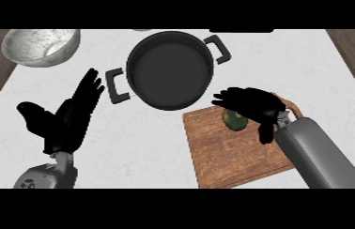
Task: Pick the squash from the cutting board and place it in the pot
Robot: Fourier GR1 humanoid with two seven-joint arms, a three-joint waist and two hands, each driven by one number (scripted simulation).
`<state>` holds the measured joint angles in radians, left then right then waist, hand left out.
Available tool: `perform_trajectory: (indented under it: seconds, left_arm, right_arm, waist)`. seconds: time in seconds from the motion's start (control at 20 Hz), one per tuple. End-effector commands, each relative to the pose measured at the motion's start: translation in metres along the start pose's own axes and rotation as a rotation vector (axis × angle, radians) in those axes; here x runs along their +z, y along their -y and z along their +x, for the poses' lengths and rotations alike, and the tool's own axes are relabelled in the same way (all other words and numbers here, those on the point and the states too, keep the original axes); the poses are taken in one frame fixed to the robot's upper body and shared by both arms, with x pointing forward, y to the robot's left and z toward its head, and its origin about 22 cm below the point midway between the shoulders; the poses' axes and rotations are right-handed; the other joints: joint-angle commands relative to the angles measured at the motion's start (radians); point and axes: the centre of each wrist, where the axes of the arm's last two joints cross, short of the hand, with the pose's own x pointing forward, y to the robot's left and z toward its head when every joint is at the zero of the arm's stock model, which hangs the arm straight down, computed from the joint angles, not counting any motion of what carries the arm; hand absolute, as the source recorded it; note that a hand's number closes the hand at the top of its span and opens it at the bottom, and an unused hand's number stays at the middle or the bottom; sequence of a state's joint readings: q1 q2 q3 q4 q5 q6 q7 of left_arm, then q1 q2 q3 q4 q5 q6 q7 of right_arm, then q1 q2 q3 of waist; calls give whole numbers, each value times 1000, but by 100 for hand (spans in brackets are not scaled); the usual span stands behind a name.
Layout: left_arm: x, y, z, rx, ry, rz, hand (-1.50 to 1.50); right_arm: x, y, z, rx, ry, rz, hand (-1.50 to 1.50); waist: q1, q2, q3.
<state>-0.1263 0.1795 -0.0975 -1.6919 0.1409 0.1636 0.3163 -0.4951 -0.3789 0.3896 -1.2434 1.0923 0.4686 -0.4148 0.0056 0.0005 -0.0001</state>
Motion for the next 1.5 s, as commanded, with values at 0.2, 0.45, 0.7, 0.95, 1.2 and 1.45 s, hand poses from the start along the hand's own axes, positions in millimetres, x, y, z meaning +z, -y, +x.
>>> perform_trajectory:
  seconds: [0.2,0.45,0.7,0.95,1.2,1.45]
  left_arm:
    - [4,5,8,1,8,6,0]
    - [-10,8,0,20,-4,-5,0]
    - [-9,0,2,9,2,-3,0]
    - [-6,12,-13,11,7,-7,0]
    - [-2,1,-3,-9,-7,19,0]
    - [1,-12,-9,-2,-24,52,0]
  right_arm:
    - [-15,15,9,7,-22,25,-150]
    - [-30,-5,5,-36,153,-20,150]
    - [-22,-3,5,-12,164,-49,150]
    - [-15,-3,8,-14,159,-88,150]
    - [-24,-15,6,-225,-226,-146,150]
    - [-13,3,-1,-386,-690,-298,150]
  waist:
    - [-2,-1,0]
    - [0,2,0]
    - [-2,0,0]
    - [-5,-1,0]
    - [-28,-6,-1]
    - [-51,-17,-4]
